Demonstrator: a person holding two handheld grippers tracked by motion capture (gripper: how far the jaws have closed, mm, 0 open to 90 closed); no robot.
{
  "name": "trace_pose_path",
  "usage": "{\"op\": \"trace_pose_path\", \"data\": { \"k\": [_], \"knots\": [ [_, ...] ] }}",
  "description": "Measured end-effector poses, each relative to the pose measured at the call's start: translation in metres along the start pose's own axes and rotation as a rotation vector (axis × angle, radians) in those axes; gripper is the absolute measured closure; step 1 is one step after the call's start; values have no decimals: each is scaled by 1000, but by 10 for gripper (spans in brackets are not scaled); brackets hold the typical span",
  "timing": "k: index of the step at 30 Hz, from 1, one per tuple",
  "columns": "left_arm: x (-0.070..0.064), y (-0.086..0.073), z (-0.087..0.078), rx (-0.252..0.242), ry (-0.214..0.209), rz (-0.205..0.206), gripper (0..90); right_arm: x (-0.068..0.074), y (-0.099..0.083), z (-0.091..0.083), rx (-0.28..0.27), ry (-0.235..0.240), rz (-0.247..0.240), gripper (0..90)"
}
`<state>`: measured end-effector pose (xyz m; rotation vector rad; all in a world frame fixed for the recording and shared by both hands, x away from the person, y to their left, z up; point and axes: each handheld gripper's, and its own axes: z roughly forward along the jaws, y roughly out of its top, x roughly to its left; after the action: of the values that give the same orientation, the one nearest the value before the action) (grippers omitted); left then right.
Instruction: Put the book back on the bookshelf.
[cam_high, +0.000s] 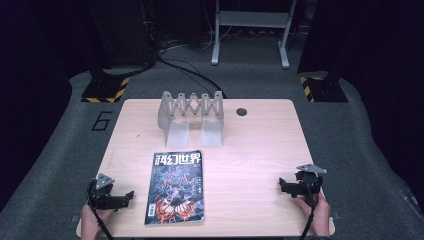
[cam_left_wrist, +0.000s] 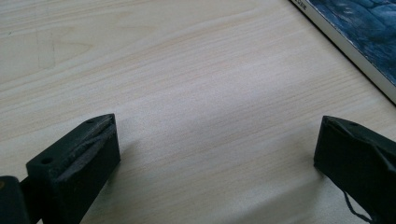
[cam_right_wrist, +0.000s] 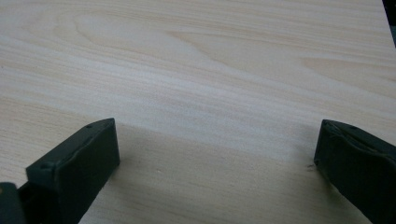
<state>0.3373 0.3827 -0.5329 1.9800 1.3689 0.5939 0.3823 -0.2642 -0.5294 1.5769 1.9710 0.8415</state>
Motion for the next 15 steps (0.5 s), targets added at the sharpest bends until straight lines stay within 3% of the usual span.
{"op": "trace_pose_path", "data": {
  "k": [8,15],
  "knots": [
    [0,2,2,2,4,-1,0,-1,0,0,2,2,-13,0],
    [-4,3,-3,8,22,-35,3,0,0,0,0,4,-7,0]
  ]
}}
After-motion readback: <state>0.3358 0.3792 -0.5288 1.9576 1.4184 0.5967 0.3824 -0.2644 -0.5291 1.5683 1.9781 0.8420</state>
